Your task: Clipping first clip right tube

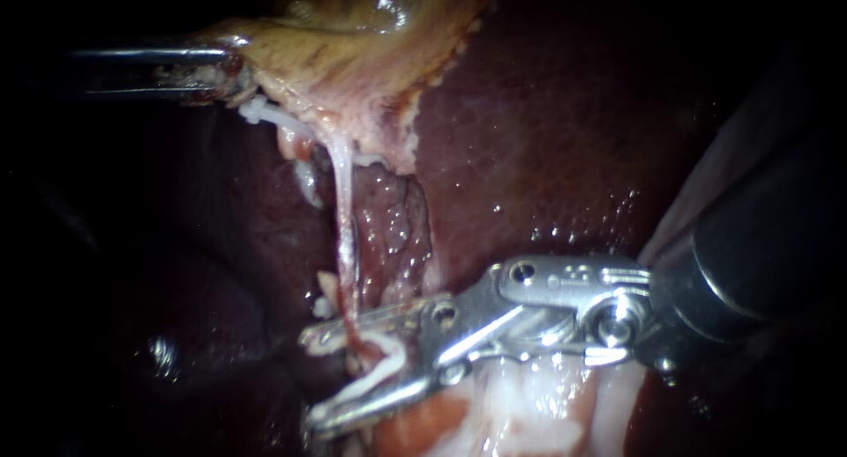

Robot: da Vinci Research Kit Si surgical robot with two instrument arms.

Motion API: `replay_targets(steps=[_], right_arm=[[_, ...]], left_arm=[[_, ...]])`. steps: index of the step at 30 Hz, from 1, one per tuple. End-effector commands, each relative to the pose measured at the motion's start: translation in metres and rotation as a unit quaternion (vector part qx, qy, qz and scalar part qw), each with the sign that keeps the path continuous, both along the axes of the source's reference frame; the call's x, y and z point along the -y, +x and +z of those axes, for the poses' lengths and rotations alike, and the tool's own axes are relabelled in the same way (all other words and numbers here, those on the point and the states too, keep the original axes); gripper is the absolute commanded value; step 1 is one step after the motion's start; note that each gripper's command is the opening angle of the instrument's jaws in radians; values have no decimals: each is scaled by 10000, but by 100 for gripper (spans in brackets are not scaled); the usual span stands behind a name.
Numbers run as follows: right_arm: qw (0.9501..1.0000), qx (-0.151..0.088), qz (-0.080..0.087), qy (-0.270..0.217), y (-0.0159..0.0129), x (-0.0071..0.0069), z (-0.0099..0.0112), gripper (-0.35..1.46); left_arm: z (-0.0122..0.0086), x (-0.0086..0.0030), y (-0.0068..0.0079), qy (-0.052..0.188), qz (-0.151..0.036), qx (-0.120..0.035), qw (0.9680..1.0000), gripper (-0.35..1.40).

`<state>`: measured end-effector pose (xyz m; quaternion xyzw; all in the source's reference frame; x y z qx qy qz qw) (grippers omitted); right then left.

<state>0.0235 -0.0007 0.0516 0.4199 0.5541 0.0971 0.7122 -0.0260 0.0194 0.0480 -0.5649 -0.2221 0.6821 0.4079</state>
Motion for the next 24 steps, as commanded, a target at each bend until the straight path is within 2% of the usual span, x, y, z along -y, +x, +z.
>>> replay_targets(steps=[1,12,16,20,24], right_arm=[[10000,28,26,21,-2,0,1,42],[9996,141,24,240,-10,-5,1,0],[9993,172,28,323,-13,-7,3,-35],[9982,372,-13,462,-16,-13,7,-35],[9979,456,-50,451,-20,-15,9,-35]], left_arm=[[0,0,0,-3,0,0,10000,-35],[1,0,-1,-5,-3,-2,10000,-35],[2,-1,-2,-6,-5,-4,10000,-35],[3,-1,-2,-7,-6,-5,10000,-35],[3,-1,-3,-8,-7,-5,10000,-35]])
